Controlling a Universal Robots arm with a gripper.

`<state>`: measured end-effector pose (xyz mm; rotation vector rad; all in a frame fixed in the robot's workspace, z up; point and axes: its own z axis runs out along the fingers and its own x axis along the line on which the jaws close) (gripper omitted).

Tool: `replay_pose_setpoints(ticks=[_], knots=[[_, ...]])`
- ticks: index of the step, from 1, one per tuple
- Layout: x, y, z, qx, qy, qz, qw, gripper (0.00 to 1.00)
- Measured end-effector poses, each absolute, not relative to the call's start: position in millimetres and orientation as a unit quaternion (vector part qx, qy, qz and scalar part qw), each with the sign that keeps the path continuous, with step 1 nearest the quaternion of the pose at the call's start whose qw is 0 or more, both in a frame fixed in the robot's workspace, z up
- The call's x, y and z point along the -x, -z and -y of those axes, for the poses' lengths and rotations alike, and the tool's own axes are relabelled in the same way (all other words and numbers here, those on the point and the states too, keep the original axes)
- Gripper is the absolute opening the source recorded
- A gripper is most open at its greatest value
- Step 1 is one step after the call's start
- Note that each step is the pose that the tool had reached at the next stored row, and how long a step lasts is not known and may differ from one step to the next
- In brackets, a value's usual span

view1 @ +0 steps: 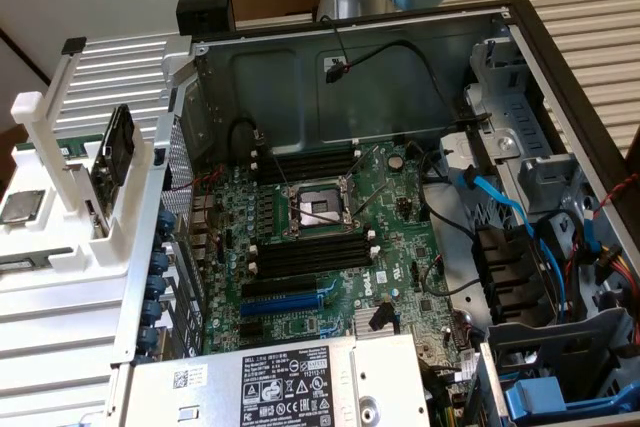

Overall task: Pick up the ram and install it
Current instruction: 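Pick up the ram and move it above insertion slot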

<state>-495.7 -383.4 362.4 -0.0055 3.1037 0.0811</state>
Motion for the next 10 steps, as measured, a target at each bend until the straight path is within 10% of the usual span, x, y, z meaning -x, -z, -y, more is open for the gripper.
replay_pose_setpoints(ticks=[10], knots=[[495.6,-362.4,383.4,0.110,-0.028,-0.993,0.015,0.10]])
